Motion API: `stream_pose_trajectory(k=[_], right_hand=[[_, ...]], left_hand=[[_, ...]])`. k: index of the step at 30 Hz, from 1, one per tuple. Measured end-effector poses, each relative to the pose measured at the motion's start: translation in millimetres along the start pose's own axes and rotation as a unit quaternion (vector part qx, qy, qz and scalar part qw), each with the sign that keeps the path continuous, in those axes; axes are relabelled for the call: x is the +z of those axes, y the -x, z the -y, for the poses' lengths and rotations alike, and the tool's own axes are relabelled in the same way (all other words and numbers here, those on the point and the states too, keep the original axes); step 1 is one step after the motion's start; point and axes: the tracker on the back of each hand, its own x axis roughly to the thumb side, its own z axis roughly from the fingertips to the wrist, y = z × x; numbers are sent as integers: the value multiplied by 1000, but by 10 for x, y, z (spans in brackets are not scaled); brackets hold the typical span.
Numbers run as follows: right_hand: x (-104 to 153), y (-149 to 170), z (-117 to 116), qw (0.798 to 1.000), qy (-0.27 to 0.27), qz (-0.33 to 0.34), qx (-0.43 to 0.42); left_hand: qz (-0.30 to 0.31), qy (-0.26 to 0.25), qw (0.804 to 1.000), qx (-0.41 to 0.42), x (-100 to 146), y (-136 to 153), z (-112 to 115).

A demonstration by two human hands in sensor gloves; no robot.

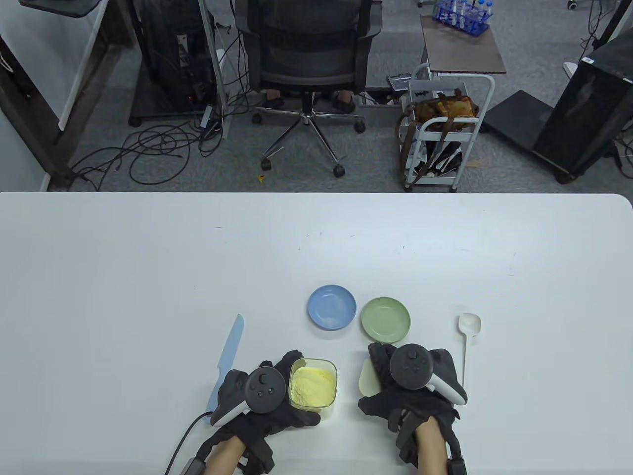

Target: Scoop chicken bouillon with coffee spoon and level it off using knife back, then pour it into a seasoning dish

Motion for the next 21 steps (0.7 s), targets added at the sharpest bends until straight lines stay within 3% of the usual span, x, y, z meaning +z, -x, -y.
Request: stream_pose_trajectory(k=[4, 9, 21], right_hand=[[-61, 36, -120, 998, -59, -16, 9], [-113, 40, -203, 994, -92, -38, 40], [-114, 113, -223, 992, -123, -32, 11]], left_hand=[[0, 0, 1000, 0, 4, 0, 0], [0, 0, 1000, 0, 7, 2, -1], [0, -1, 1000, 0, 11, 4, -3]])
